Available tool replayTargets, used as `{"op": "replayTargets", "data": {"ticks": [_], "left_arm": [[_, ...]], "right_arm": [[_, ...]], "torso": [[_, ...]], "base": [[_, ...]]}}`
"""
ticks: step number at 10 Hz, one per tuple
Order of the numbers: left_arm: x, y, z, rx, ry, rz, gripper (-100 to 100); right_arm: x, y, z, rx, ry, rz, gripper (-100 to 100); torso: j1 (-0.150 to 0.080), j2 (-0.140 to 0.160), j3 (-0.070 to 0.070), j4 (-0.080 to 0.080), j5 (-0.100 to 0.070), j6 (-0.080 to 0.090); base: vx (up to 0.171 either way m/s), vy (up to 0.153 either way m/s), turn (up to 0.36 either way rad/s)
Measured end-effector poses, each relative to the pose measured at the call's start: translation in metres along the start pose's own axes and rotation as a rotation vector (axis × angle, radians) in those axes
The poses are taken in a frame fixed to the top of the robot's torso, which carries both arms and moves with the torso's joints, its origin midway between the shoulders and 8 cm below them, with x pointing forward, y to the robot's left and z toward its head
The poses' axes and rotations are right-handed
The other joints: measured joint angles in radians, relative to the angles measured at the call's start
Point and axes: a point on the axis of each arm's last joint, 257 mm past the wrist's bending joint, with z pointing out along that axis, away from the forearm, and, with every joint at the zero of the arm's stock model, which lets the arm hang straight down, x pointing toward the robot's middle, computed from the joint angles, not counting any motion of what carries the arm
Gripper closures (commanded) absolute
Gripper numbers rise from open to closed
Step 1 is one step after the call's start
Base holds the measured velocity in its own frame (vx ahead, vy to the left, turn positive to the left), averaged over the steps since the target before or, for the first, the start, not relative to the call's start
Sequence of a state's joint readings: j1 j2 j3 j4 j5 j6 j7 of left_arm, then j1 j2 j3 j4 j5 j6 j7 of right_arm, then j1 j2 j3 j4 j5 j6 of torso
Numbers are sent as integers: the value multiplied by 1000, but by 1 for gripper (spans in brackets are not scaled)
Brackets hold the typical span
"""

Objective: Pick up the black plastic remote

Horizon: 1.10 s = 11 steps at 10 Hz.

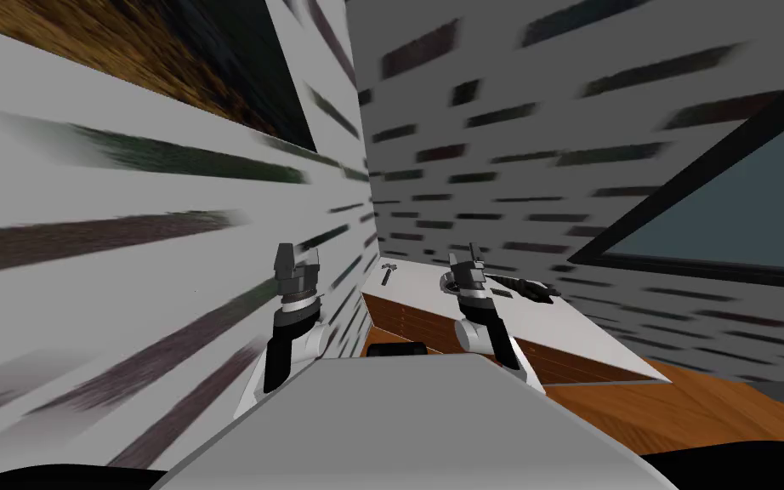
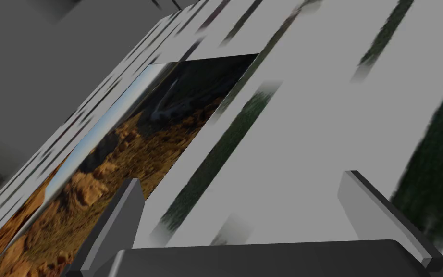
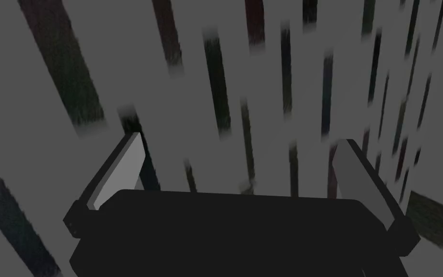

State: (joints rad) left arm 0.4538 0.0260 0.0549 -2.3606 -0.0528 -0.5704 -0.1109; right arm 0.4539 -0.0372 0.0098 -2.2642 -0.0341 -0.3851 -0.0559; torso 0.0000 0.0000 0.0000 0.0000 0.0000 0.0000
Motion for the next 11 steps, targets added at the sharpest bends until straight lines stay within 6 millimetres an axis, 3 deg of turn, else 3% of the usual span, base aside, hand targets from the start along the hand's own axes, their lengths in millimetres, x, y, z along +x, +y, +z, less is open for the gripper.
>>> {"op": "replayTargets", "data": {"ticks": [3,8,11], "left_arm": [[0,0,0,0,0,0,0],[0,0,0,0,0,0,0],[0,0,0,0,0,0,0]], "right_arm": [[26,-6,7,-15,75,-3,-100],[101,-23,13,-58,283,-38,-100],[134,-37,3,-78,399,-80,-100]], "torso": [[0,1,1,0,0,0],[0,2,1,0,0,0],[0,1,1,0,0,0]], "base": [[-32,-9,221],[-35,-7,268],[-24,-2,256]]}}
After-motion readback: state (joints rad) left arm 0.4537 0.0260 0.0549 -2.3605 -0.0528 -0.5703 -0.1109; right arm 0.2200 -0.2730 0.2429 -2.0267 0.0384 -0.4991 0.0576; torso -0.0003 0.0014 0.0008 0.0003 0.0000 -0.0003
